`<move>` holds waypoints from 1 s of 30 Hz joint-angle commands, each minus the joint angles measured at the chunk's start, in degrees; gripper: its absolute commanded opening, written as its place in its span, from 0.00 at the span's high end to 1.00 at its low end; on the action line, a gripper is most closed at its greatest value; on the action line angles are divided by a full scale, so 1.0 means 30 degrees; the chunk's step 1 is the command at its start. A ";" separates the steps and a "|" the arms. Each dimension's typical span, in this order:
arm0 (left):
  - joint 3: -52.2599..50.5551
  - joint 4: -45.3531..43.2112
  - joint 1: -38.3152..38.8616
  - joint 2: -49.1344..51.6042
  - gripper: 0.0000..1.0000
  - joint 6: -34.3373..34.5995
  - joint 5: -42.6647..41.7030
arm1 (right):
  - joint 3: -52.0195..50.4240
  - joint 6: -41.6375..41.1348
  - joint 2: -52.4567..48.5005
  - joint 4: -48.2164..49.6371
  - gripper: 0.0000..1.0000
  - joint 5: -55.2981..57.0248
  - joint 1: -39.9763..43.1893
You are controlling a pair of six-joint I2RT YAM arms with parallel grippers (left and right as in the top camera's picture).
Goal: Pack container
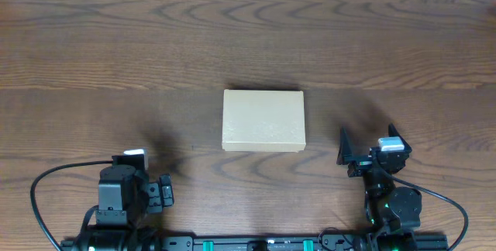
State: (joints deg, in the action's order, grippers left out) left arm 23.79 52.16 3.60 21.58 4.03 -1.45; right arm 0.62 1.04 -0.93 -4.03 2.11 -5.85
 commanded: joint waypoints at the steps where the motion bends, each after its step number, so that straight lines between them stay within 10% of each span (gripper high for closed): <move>1: -0.0058 0.0211 0.0022 -0.0189 0.05 -0.0328 0.0087 | -0.0102 -0.0255 0.0197 -0.0015 0.01 0.0138 0.0131; 30: -0.6513 -1.2706 0.0036 -0.7133 0.05 -0.3504 0.0510 | -0.0102 -0.0255 0.0197 -0.0015 0.01 0.0138 0.0131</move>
State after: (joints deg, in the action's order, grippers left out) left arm 5.98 14.22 3.60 0.69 -5.43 -0.43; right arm 0.58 1.02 -0.89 -4.01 2.11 -5.85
